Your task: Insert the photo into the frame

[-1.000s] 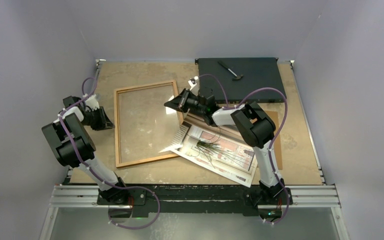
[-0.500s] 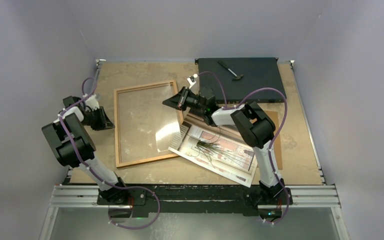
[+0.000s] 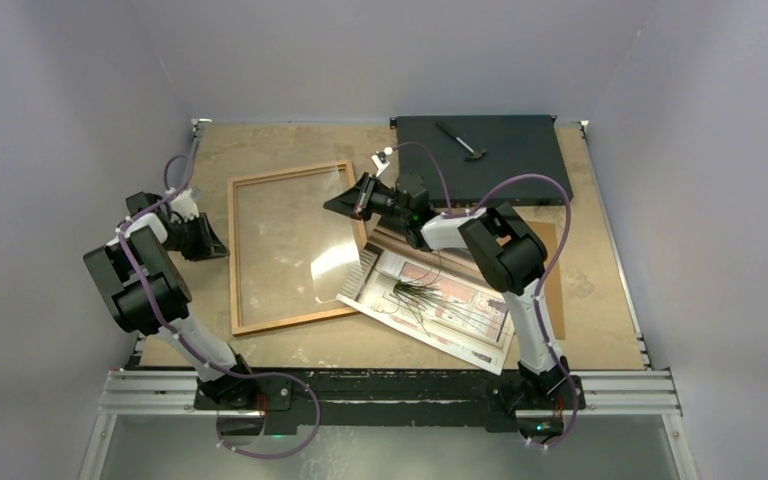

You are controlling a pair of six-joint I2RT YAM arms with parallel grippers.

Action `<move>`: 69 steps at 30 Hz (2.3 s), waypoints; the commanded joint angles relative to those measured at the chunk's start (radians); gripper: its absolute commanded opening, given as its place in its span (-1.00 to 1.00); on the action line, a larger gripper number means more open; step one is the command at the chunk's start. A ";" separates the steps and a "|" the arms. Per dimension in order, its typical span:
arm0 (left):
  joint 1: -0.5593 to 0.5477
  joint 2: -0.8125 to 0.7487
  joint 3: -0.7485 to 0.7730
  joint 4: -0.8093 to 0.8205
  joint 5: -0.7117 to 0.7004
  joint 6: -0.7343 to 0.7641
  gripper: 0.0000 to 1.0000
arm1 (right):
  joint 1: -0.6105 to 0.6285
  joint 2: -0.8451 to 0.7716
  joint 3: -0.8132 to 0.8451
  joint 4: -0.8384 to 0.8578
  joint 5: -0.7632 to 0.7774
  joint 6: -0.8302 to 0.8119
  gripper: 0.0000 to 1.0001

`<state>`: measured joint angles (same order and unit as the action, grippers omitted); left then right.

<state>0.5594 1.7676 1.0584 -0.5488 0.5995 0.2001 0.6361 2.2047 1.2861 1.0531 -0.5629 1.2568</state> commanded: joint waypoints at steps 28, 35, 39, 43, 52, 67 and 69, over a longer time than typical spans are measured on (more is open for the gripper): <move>-0.033 0.027 0.021 -0.007 -0.073 -0.017 -0.73 | -0.041 0.061 0.074 0.079 -0.091 0.011 -1.00; -0.045 0.033 0.016 0.003 -0.085 -0.028 -0.74 | -0.032 0.063 0.062 0.094 -0.089 0.004 -1.00; -0.049 0.039 0.010 0.008 -0.085 -0.031 -0.76 | -0.025 0.072 0.064 0.101 -0.077 -0.003 -1.00; -0.059 0.044 0.002 0.018 -0.086 -0.033 -0.78 | -0.016 0.073 0.073 0.092 -0.054 -0.032 -1.00; -0.068 0.054 -0.007 0.023 -0.090 -0.032 -0.83 | -0.007 0.043 0.047 0.046 0.024 -0.119 -1.00; -0.068 0.055 0.014 0.007 -0.116 -0.032 -0.86 | -0.004 -0.082 -0.035 0.046 0.092 -0.275 -1.00; -0.067 0.058 0.016 0.007 -0.116 -0.034 -0.86 | -0.003 -0.099 -0.040 0.057 0.093 -0.296 -1.00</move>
<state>0.5137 1.7744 1.0767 -0.5488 0.5518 0.1570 0.6281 2.2124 1.2530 1.0367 -0.4988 1.0557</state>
